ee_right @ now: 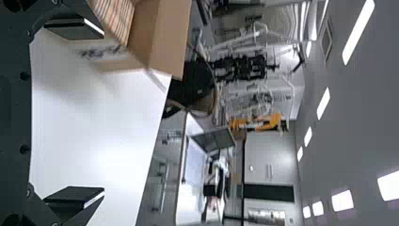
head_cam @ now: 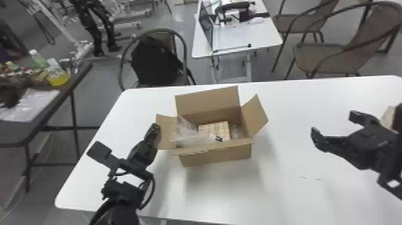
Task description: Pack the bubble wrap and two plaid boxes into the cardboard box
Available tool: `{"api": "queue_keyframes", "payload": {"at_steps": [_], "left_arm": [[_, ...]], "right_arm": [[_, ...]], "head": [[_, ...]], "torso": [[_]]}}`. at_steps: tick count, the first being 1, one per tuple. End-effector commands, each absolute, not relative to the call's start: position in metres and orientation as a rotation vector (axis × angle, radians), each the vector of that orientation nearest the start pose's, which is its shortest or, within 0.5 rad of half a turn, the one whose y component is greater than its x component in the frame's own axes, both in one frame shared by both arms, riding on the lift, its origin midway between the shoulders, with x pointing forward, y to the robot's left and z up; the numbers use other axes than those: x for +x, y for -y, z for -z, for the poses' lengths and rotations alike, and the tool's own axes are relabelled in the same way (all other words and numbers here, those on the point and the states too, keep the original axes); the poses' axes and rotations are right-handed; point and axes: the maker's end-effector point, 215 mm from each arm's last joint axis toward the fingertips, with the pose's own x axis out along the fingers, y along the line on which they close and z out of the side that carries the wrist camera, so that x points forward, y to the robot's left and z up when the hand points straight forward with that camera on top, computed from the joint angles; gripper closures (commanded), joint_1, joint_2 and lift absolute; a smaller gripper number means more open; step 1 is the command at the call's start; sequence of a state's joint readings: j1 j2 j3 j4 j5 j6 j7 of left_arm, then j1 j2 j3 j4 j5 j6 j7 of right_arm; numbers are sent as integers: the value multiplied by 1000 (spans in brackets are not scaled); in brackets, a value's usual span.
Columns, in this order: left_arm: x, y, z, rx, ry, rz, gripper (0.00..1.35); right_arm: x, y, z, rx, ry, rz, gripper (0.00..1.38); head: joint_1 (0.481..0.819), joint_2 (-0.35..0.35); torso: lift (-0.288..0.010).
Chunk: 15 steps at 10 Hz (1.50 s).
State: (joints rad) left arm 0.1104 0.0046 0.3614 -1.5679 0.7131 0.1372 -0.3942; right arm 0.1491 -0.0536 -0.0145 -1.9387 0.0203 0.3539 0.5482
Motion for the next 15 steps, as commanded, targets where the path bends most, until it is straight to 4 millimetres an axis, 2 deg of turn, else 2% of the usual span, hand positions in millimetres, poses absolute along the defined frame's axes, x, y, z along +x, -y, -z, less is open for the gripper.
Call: {"api": "queue_keyframes", "payload": {"at_steps": [1, 3, 6, 7, 8, 11, 15], "left_arm": [[523, -378, 385, -698, 38, -10, 1220], [515, -394, 390, -694, 44, -45, 1220], [513, -393, 398, -706, 35, -53, 1220], [512, -393, 399, -708, 32, -52, 1220], [513, -389, 399, -712, 34, -46, 1220], [516, -376, 402, -731, 24, -26, 1220], [517, -368, 408, -739, 9, -11, 1220]], "right_arm": [[493, 193, 355, -55, -136, -415, 119], [462, 243, 388, -45, -148, -319, 116], [435, 310, 431, 5, -179, -174, 116], [438, 324, 438, 24, -167, -145, 114], [446, 328, 442, 27, -159, -135, 113], [479, 334, 445, 39, -114, -124, 119], [526, 359, 448, 17, -117, -113, 119]], "head": [[695, 227], [695, 192], [695, 150], [695, 122], [695, 94], [695, 63], [695, 25]], "torso": [[-108], [-108], [-108], [-108], [-108], [-108], [-108]]}}
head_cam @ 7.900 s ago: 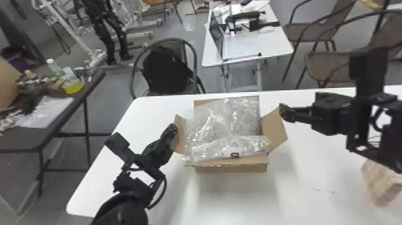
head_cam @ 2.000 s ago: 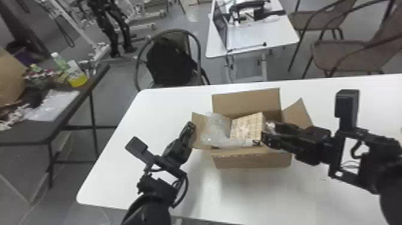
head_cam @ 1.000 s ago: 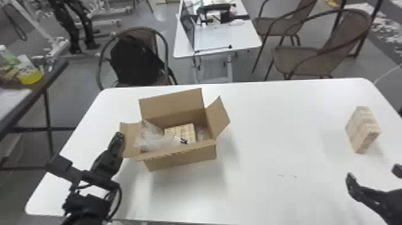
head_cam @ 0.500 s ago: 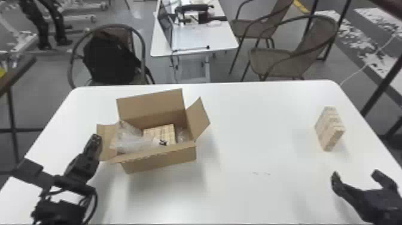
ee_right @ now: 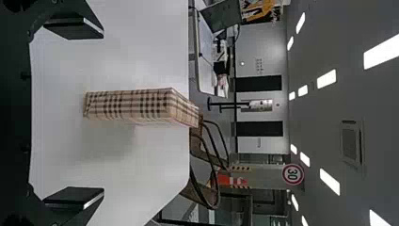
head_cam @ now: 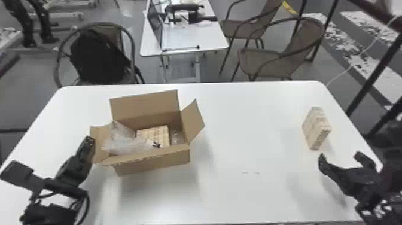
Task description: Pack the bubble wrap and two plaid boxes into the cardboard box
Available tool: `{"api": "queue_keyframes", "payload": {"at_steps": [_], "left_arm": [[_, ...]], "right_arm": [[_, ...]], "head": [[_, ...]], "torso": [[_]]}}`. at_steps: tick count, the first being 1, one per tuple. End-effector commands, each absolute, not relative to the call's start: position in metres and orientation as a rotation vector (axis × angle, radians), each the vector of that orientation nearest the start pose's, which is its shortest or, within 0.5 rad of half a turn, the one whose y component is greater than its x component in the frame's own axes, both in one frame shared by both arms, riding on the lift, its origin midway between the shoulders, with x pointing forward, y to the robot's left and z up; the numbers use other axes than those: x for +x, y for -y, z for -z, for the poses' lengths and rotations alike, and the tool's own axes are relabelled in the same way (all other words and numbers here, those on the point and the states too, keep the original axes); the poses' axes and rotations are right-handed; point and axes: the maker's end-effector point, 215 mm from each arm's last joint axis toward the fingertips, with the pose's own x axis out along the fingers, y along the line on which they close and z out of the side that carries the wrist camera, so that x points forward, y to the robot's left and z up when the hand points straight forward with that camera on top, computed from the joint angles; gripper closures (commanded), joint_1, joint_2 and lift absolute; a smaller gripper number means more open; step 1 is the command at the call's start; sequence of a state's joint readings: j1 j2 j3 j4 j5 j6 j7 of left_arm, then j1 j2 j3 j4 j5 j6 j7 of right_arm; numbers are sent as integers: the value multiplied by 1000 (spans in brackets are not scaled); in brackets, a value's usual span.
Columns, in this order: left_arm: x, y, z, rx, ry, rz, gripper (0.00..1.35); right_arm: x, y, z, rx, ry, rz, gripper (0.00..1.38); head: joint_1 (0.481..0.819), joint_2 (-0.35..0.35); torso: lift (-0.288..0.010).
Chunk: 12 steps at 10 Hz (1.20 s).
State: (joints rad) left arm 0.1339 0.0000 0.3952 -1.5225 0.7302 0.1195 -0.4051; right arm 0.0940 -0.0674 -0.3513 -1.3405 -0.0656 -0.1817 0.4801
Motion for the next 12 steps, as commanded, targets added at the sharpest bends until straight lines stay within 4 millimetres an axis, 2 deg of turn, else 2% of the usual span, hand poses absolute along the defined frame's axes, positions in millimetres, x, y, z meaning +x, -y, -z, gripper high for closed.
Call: {"api": "queue_keyframes", "payload": {"at_steps": [1, 4, 6, 8, 9, 10, 11, 12], "left_arm": [[517, -366, 410, -740, 6, -10, 1220], [520, -358, 412, -749, -1, 3, 1220], [520, -354, 415, -753, -9, 8, 1220], [521, -351, 417, -756, -13, 10, 1220], [521, -350, 418, -757, -15, 10, 1220], [521, -350, 418, -758, -12, 11, 1220], [521, -350, 418, -758, -11, 12, 1220], [520, -350, 419, -758, -14, 10, 1219]], "right_arm": [[538, 362, 450, 8, -127, -115, 119], [572, 345, 462, -6, -178, -167, 121], [584, 329, 470, -16, -210, -200, 119], [596, 326, 471, -28, -220, -199, 140], [600, 322, 468, -20, -215, -195, 455], [600, 325, 465, -11, -202, -161, 914], [596, 329, 464, 5, -191, -125, 975], [594, 331, 464, 7, -190, -118, 975]], "head": [[695, 15], [695, 7], [695, 15], [695, 25], [695, 25], [695, 26], [695, 25], [695, 21]], "torso": [[-108], [-108], [-108], [-108], [-108], [-108], [-108], [-108]]}}
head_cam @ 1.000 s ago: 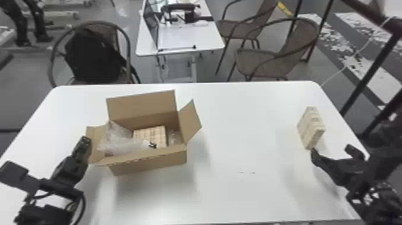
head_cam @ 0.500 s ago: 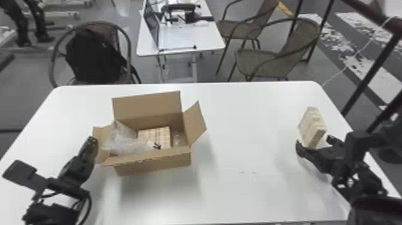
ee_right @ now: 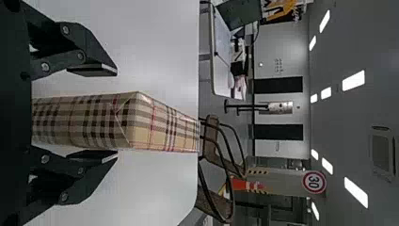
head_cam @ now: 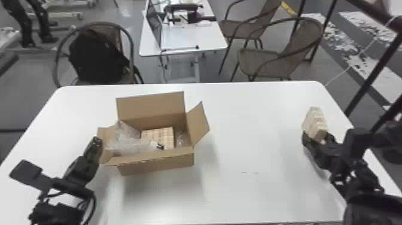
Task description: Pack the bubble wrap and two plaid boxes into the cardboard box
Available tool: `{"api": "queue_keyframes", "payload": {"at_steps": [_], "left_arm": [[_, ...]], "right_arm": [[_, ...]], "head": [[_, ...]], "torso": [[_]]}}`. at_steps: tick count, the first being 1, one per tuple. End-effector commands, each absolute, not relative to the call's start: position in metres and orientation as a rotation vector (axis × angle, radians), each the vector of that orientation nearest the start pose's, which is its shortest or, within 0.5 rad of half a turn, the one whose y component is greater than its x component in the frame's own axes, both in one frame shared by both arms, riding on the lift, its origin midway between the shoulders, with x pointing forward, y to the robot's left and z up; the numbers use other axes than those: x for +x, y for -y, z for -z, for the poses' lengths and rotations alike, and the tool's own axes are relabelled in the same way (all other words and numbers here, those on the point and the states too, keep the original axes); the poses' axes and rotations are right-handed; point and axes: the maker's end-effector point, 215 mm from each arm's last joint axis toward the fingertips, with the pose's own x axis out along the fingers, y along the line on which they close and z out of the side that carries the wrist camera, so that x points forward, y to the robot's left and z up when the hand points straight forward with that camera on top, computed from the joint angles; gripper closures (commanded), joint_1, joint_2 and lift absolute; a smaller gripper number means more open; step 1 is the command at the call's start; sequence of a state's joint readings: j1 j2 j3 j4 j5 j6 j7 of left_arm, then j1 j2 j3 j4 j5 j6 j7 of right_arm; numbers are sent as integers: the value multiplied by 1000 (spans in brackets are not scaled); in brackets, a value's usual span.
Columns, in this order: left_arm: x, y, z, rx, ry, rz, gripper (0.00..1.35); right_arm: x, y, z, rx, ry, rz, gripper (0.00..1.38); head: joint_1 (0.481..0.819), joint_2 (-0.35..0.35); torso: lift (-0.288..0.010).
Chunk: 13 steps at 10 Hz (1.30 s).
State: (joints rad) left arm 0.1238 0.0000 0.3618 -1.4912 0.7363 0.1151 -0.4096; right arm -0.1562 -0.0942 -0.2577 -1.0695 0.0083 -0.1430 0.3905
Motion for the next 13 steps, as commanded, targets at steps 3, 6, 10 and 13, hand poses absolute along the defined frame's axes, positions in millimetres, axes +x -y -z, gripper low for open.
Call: {"api": "queue_keyframes", "payload": {"at_steps": [3, 6, 10, 13], "left_arm": [[522, -349, 417, -760, -9, 15, 1220], [522, -342, 418, -769, -16, 28, 1220], [540, -298, 417, -795, -47, 118, 1220], [551, -255, 418, -814, -84, 202, 1220]], "right_arm": [[582, 330, 454, 7, -171, -120, 975], [572, 244, 381, 120, -68, -278, 975], [551, 50, 254, 356, -30, -839, 975], [531, -15, 239, 460, -89, -1027, 975]], "head": [[695, 19], [695, 36], [695, 207], [695, 255]], "torso": [[-108], [-108], [-108], [-108]]}}
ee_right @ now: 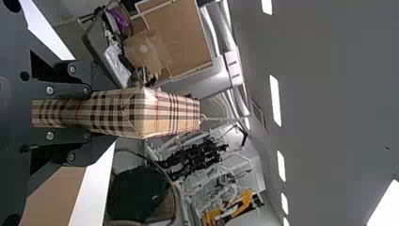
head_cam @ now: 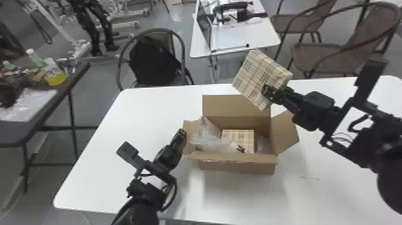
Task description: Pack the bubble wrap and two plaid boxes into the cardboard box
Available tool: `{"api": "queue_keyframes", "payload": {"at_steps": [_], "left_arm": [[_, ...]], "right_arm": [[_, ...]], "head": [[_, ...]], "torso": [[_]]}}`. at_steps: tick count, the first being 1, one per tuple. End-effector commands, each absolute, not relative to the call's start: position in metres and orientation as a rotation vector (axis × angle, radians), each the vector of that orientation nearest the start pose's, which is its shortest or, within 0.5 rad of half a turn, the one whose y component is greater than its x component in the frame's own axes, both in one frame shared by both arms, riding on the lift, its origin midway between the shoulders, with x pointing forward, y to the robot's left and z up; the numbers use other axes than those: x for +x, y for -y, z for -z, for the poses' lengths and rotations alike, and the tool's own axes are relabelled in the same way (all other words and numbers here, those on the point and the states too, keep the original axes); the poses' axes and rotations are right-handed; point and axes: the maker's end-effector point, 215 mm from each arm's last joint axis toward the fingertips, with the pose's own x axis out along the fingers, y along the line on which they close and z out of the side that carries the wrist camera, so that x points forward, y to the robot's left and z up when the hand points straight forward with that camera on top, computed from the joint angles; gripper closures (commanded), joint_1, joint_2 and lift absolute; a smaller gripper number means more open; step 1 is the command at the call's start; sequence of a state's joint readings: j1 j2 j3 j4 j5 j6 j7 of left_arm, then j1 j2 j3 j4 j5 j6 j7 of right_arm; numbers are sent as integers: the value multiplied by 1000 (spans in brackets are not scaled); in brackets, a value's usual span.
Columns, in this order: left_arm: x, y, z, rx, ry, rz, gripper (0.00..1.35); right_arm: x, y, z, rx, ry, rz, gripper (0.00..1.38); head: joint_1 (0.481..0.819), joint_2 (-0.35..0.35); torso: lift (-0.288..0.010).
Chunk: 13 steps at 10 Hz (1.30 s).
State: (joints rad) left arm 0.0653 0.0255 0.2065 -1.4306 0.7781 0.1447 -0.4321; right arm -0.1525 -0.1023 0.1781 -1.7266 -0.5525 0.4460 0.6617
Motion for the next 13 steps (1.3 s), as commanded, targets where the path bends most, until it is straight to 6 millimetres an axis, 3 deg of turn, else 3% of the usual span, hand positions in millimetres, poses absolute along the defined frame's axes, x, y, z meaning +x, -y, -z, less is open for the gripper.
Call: {"api": "queue_keyframes", "payload": {"at_steps": [1, 2, 5, 7, 11, 12, 13], "left_arm": [[551, -241, 417, -822, -93, 231, 1220], [552, -225, 415, -833, -99, 264, 1220], [556, -195, 406, -858, -102, 317, 1220], [559, -206, 400, -852, -81, 309, 1220], [566, -247, 390, -802, -39, 257, 1220], [566, -248, 389, -804, -35, 256, 1220], [567, -245, 389, -808, -33, 258, 1220]], "right_arm": [[524, -31, 255, 512, -150, -1069, 975], [518, -45, 272, 557, -207, -1103, 975], [512, -55, 298, 577, -298, -1119, 975], [500, -54, 321, 560, -410, -1105, 960], [490, -21, 349, 518, -503, -1000, 929], [486, -22, 358, 537, -526, -998, 803], [483, -23, 367, 549, -557, -996, 444]], "head": [[695, 263], [695, 268], [695, 262], [695, 254], [695, 267], [695, 270], [695, 273]], "torso": [[-108], [-108], [-108], [-108], [-108], [-108], [-108]]}}
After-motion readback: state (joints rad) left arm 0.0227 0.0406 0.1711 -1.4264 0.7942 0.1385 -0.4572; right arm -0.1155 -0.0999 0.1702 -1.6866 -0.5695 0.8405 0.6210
